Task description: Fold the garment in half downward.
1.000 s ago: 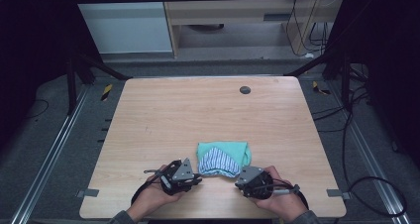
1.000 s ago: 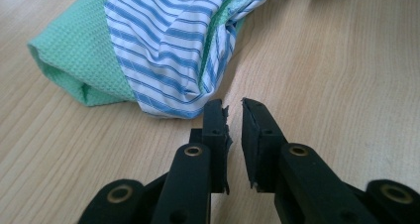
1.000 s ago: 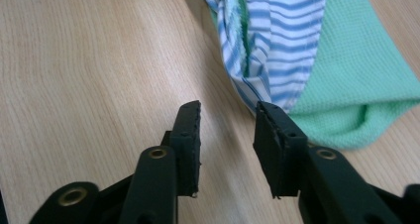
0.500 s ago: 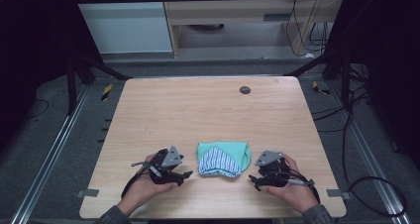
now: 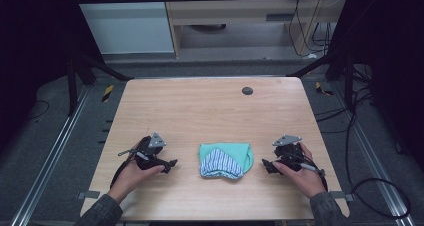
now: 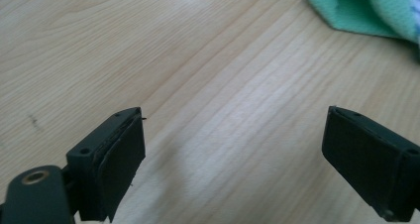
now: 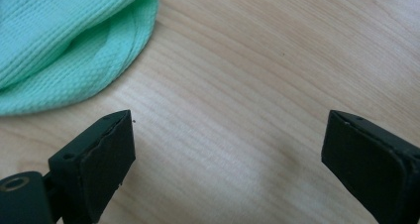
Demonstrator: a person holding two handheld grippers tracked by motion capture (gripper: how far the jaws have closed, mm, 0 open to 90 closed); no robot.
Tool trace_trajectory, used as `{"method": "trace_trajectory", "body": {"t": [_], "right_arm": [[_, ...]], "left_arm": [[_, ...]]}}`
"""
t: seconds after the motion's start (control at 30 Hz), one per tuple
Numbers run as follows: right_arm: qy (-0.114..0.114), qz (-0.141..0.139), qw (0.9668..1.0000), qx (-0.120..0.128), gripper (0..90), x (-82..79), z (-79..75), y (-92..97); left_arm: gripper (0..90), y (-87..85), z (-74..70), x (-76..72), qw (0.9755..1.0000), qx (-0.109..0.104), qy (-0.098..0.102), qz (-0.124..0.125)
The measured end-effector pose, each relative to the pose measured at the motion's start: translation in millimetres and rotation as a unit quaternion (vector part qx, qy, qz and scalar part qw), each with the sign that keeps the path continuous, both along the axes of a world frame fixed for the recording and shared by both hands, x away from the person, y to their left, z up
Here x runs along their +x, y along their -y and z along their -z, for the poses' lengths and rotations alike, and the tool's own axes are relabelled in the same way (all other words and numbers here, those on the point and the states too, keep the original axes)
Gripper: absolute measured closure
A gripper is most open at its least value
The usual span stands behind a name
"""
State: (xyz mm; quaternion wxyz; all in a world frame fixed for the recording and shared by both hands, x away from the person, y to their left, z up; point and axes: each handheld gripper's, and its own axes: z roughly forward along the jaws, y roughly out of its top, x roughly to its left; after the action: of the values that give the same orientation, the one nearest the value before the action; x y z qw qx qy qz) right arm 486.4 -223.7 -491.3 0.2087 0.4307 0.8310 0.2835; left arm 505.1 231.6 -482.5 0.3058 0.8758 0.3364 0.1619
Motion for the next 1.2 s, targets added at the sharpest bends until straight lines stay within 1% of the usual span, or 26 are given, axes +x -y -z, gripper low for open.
{"method": "trace_trajectory", "body": {"t": [0.03, 0.07, 0.1, 0.13, 0.17, 0.2, 0.23, 0.27, 0.3, 0.33, 0.37, 0.4, 0.43, 0.47, 0.5, 0.53, 0.57, 0.6, 0.63, 0.67, 0.77, 0.83, 0.87, 0.93, 1.13, 1.2], "right_arm": [[-0.001, 0.001, 1.0, 0.002, 6.3, 3.0, 0.4, 0.4], [-0.004, 0.009, 0.9999, 0.009, 6.4, 8.1, 0.7, 1.0], [-0.004, 0.009, 0.9999, 0.009, 6.4, 8.1, 0.7, 1.0], [-0.005, 0.012, 0.9999, 0.01, 6.4, 11.2, 0.9, 1.6], [-0.006, 0.017, 0.9997, 0.015, 6.5, 14.4, 1.1, 2.1], [-0.007, 0.025, 0.9994, 0.022, 6.6, 18.4, 1.9, 2.8], [-0.011, 0.034, 0.999, 0.027, 6.7, 22.5, 2.5, 3.4], [-0.016, 0.046, 0.9983, 0.033, 7.1, 27.4, 2.5, 3.6], [-0.016, 0.046, 0.9983, 0.033, 7.1, 27.4, 2.5, 3.6], [-0.012, 0.048, 0.9983, 0.03, 7.2, 29.7, 2.7, 4.0], [-0.01, 0.055, 0.9979, 0.034, 7.2, 32.9, 2.2, 3.7], [-0.005, 0.062, 0.9972, 0.04, 7.1, 37.5, 1.5, 4.3], [-0.005, 0.062, 0.9972, 0.04, 7.1, 37.5, 1.5, 4.3], [0.0, 0.076, 0.9959, 0.048, 7.2, 42.4, 1.0, 5.3], [0.006, 0.08, 0.9954, 0.052, 7.2, 45.1, 2.3, 6.5], [0.003, 0.086, 0.9944, 0.062, 7.2, 47.4, 3.4, 7.4], [0.003, 0.086, 0.9944, 0.062, 7.2, 47.4, 3.4, 7.4], [0.002, 0.093, 0.9935, 0.066, 7.2, 49.8, 5.3, 8.3], [0.0, 0.102, 0.9925, 0.068, 7.3, 54.0, 9.2, 10.4], [0.001, 0.106, 0.9921, 0.066, 7.2, 55.4, 10.8, 11.1], [0.003, 0.114, 0.9914, 0.063, 7.2, 57.8, 13.4, 12.5], [0.006, 0.124, 0.9901, 0.065, 7.0, 59.7, 15.2, 13.7], [0.009, 0.127, 0.9898, 0.064, 7.0, 60.3, 15.2, 14.7], [0.01, 0.13, 0.9892, 0.068, 7.0, 60.4, 15.0, 14.7], [0.016, 0.147, 0.9873, 0.059, 6.3, 62.2, 16.8, 15.6], [0.018, 0.149, 0.9866, 0.064, 5.5, 62.7, 17.7, 14.8]], "left_arm": [[7.9, -1.5, 0.8, 2.1, 1.0, 0.0, -0.003, -0.002], [7.2, -4.8, 3.0, 6.9, 0.9999, 0.0, -0.007, -0.01], [7.1, -4.8, 3.0, 6.9, 0.9999, 0.0, -0.007, -0.01], [7.1, -6.2, 4.0, 9.1, 0.9998, -0.001, -0.008, -0.016], [6.8, -8.0, 5.2, 11.8, 0.9998, -0.002, -0.008, -0.02], [6.0, -9.5, 6.7, 14.5, 0.9997, -0.007, -0.01, -0.023], [5.7, -10.3, 7.4, 16.0, 0.9996, -0.006, -0.01, -0.025], [5.6, -11.8, 9.8, 19.3, 0.9995, -0.011, -0.007, -0.028], [5.6, -11.8, 9.8, 19.3, 0.9995, -0.011, -0.007, -0.028], [5.6, -13.2, 10.9, 21.6, 0.9993, -0.013, -0.006, -0.034], [5.6, -13.8, 11.5, 22.9, 0.9991, -0.016, -0.007, -0.04], [5.6, -15.9, 13.1, 26.4, 0.9986, -0.02, -0.002, -0.048], [5.6, -15.9, 13.1, 26.4, 0.9986, -0.02, -0.002, -0.048], [5.7, -18.7, 13.4, 29.7, 0.9979, -0.024, 0.004, -0.06], [5.8, -20.3, 13.1, 31.6, 0.9971, -0.019, 0.015, -0.071], [6.3, -21.7, 13.2, 33.2, 0.996, -0.017, 0.026, -0.084], [6.9, -21.7, 13.2, 33.2, 0.996, -0.017, 0.026, -0.084], [6.9, -23.9, 13.3, 35.2, 0.9951, -0.018, 0.032, -0.092], [6.8, -28.0, 15.4, 39.3, 0.993, -0.038, 0.028, -0.108], [6.8, -29.7, 16.8, 41.0, 0.9923, -0.044, 0.023, -0.114], [6.7, -31.8, 20.1, 43.6, 0.9921, -0.038, 0.019, -0.118], [5.5, -33.5, 22.3, 45.9, 0.9911, -0.045, 0.017, -0.124], [5.6, -33.5, 22.5, 46.1, 0.9911, -0.045, 0.019, -0.124], [5.4, -33.5, 22.8, 46.3, 0.991, -0.047, 0.019, -0.124], [2.3, -34.0, 25.0, 47.9, 0.9914, -0.051, 0.02, -0.118], [1.8, -33.6, 25.2, 48.0, 0.9914, -0.052, 0.02, -0.118]]}}
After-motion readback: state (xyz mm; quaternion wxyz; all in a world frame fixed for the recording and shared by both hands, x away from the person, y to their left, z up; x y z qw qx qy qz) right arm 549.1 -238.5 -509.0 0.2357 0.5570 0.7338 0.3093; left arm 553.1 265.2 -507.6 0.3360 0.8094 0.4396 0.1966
